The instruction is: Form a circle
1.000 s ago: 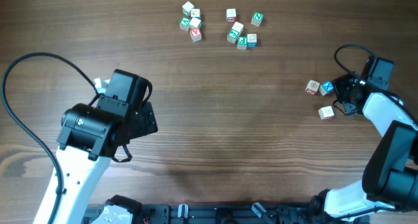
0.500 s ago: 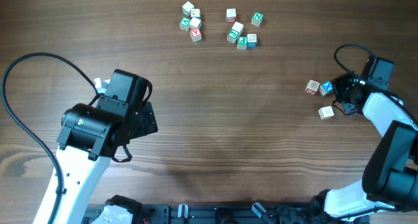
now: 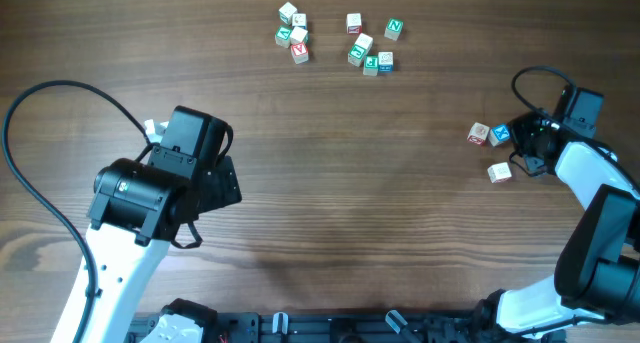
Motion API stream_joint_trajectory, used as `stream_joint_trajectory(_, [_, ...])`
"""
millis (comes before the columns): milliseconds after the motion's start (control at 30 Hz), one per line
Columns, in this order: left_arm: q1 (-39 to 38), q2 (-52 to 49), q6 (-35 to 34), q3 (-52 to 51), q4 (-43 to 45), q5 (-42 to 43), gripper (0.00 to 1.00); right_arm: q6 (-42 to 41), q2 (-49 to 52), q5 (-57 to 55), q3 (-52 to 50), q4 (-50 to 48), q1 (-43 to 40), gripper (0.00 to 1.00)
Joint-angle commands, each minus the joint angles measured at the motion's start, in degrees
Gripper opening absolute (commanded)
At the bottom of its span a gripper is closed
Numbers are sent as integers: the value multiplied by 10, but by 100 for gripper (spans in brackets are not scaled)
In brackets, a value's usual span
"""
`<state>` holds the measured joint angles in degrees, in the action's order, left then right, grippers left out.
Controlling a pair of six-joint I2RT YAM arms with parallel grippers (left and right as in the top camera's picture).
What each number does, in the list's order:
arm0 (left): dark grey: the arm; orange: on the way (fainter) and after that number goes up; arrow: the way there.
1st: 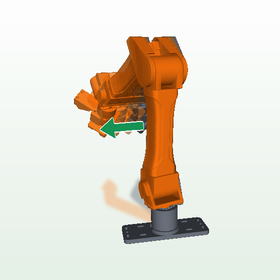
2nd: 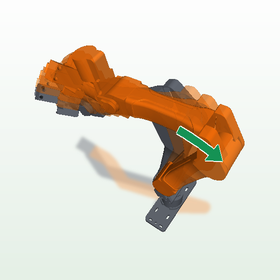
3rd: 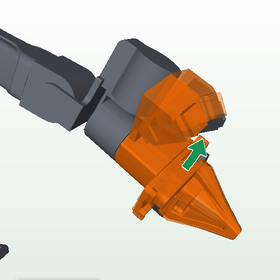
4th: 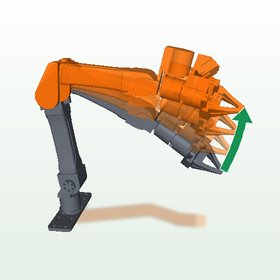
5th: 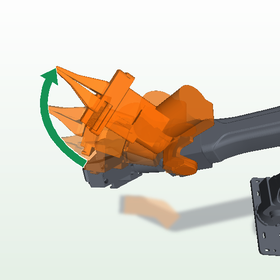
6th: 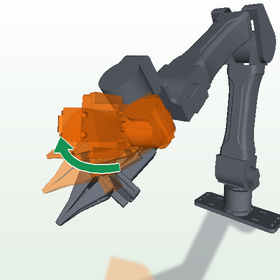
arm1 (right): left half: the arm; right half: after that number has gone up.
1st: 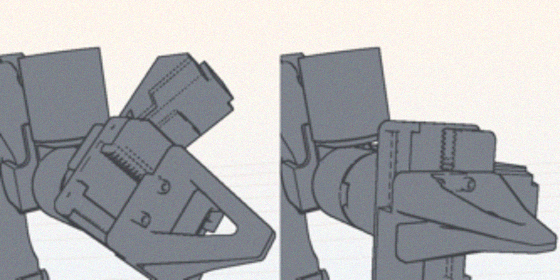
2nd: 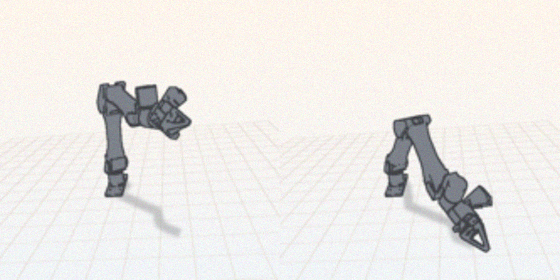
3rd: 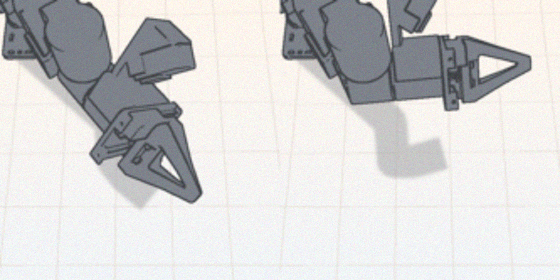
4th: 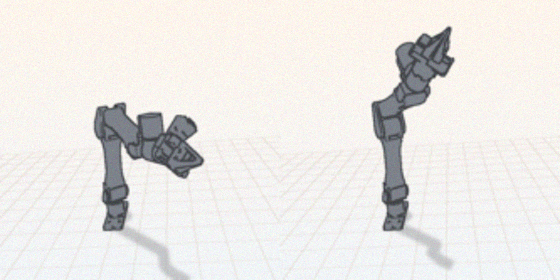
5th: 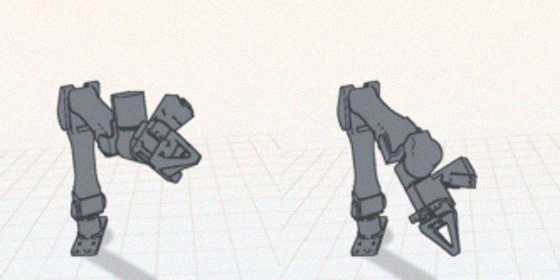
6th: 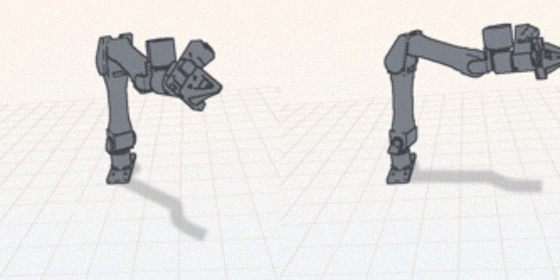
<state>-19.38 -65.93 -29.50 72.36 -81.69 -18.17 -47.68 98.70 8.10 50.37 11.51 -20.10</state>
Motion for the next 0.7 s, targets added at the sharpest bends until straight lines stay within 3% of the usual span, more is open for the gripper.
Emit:
stream_joint_trajectory(0, [4, 6, -10, -2, 0, -7, 100, 2, 9, -21, -2, -12, 0, 4])
stream_joint_trajectory(200, [4, 6, -10, -2, 0, -7, 100, 28, 9, 12, -2, -44, 0, 5])
stream_joint_trajectory(667, [4, 6, -10, -2, 0, -7, 100, 25, 9, 26, -2, -20, 15, 4])
